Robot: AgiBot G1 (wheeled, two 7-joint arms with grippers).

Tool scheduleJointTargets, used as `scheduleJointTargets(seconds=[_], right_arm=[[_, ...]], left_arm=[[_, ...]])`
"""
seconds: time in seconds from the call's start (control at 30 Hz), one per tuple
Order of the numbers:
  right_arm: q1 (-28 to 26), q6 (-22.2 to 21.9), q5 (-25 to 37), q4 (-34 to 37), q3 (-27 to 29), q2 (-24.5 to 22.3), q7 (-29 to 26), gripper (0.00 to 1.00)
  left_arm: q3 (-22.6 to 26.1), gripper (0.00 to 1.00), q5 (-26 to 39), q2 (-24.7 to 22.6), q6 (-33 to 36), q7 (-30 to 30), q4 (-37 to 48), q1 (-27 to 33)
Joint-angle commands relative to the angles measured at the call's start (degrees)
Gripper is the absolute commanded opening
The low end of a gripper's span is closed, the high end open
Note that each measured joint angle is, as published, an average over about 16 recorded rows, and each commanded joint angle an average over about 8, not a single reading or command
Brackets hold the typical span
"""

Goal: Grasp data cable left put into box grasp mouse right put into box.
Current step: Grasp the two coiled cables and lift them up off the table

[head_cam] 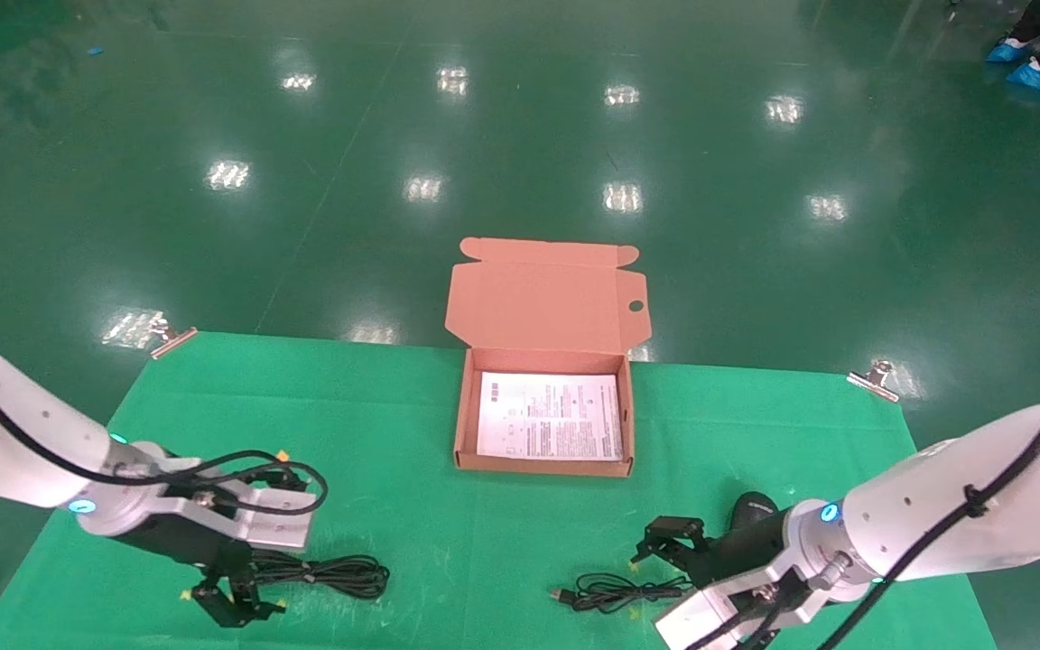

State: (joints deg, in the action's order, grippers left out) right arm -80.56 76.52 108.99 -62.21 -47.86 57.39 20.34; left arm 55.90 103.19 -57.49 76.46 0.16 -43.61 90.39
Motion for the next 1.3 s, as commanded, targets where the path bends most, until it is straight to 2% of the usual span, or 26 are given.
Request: scheduleJointTargets(seconds=[0.03,0.5,0.9,0.93,0.97,1.17,1.2,1.3], right_arm=[[0.1,-1.2,0.7,2.8,-0.1,1.2,0.0,1.0],[-3.0,-6.9,2.7,23.2,-1.0,10.1,4.3,1.0],[-3.6,-11.0,3.7,33.1,-1.2,13.8,5.7,1.0],[-3.6,-11.3,3.6,33.7,-1.2,13.9,6.0,0.92],[-3.6,-11.6,3.6,34.2,-1.1,14.0,6.2,0.8],[-3.7,-13.0,3.5,36.5,-0.9,14.5,7.2,0.05],[-3.7,-13.1,3.5,36.7,-0.9,14.6,7.2,0.0],[-3.7,-13.3,3.5,37.0,-0.9,14.8,7.3,0.0]], left_arm=[[0.2,1.0,0.7,-1.1,-1.6,-0.1,2.2,-0.4],[-1.3,1.0,-1.1,-7.7,-7.5,4.7,21.9,0.4],[-2.6,1.0,-3.0,-10.8,-11.3,9.4,31.6,-0.6],[-2.8,0.96,-3.1,-10.9,-11.6,9.8,32.1,-0.6],[-2.9,0.86,-3.3,-11.1,-11.8,10.1,32.6,-0.7],[-3.6,0.11,-4.3,-11.5,-12.8,11.1,35.1,-1.0],[-3.6,0.02,-4.4,-11.6,-12.9,11.1,35.3,-1.1],[-3.8,0.0,-4.6,-11.7,-13.0,11.1,35.7,-1.1]])
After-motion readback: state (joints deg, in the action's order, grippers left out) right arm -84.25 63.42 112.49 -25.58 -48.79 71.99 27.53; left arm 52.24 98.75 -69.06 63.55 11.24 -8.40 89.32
